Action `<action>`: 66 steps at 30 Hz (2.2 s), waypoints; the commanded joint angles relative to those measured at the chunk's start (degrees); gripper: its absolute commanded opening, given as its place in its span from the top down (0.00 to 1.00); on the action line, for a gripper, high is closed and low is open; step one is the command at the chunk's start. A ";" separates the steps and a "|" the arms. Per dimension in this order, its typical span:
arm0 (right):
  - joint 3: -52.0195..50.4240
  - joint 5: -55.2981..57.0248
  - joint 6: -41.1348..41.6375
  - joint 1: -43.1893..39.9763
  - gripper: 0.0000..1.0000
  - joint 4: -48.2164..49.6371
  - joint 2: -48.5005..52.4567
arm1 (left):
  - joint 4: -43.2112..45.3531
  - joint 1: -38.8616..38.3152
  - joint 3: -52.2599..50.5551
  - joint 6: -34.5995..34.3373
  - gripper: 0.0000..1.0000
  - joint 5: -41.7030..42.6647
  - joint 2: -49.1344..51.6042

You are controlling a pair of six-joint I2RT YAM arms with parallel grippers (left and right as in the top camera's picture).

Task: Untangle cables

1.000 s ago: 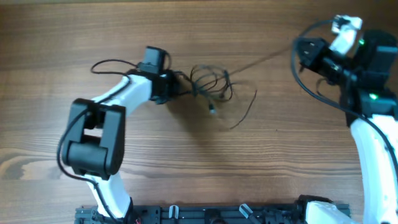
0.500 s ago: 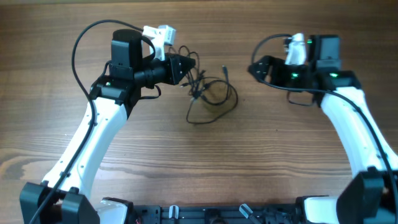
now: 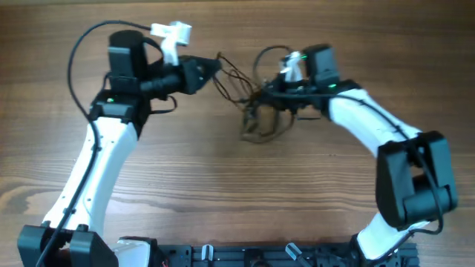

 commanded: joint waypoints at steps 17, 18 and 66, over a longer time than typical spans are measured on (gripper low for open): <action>0.11 16.11 -24.90 -21.79 0.83 -23.63 -30.23 | -2.47 17.79 0.42 -1.40 0.85 2.19 -1.92; 0.11 23.76 -22.77 -21.79 0.63 -26.56 -32.33 | -3.50 17.64 0.42 -1.38 0.83 2.16 -1.92; 22.88 4.20 -20.35 -33.33 0.96 -6.29 -37.05 | -3.13 -19.67 0.42 -20.50 0.20 -25.77 27.87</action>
